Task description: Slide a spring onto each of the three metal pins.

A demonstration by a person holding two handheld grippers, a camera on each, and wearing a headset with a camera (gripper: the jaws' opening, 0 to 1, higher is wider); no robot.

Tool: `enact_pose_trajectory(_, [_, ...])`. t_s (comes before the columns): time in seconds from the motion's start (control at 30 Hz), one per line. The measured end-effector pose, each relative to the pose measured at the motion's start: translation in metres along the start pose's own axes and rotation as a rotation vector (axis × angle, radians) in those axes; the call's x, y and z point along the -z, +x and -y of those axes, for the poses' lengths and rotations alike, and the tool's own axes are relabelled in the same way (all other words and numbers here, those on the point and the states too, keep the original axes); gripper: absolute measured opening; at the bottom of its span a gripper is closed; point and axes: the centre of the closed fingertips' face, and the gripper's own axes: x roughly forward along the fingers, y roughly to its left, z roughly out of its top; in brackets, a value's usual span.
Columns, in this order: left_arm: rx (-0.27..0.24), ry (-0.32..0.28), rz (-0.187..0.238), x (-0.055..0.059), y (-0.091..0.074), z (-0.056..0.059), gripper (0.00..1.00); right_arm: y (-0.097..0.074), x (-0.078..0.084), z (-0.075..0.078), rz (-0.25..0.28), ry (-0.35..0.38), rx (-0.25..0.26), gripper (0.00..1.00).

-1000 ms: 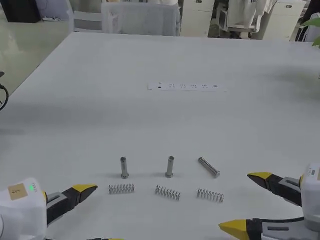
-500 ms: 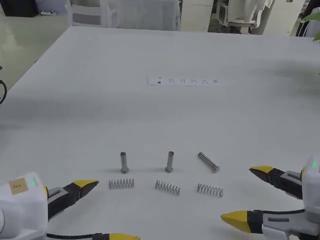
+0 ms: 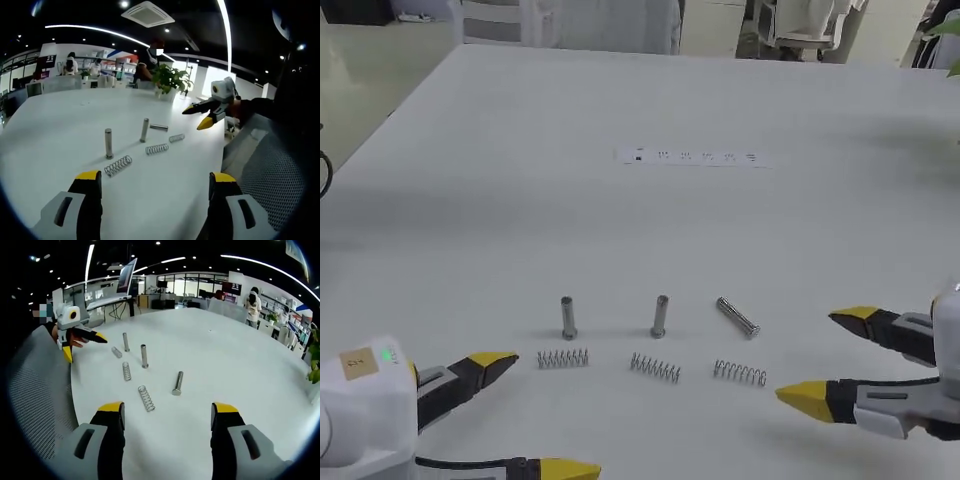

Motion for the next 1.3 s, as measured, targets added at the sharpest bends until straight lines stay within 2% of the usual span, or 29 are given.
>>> enact_pose_trajectory(0.23, [-0.004, -0.003, 0.003, 0.000, 0.000, 0.000, 0.85, 0.005, -0.014, 0.009, -0.019, -0.030, 0.011, 0.65])
enact_pose_trajectory(0.53, [-0.007, -0.003, -0.002, 0.001, -0.001, -0.002, 0.85, 0.022, -0.037, 0.014, -0.046, -0.081, -0.002, 0.57])
enact_pose_trajectory(0.7, [-0.012, -0.003, -0.001, 0.000, -0.001, -0.003, 0.85, 0.033, -0.045, 0.016, -0.061, -0.109, -0.009, 0.56])
enact_pose_trajectory(1.03, [-0.024, -0.006, 0.005, 0.000, -0.003, -0.005, 0.85, 0.055, -0.050, 0.023, -0.113, -0.116, -0.010, 0.48])
enact_pose_trajectory(1.3, [-0.028, -0.007, 0.006, 0.000, -0.003, -0.007, 0.85, 0.071, -0.048, 0.022, -0.151, -0.115, -0.017, 0.46])
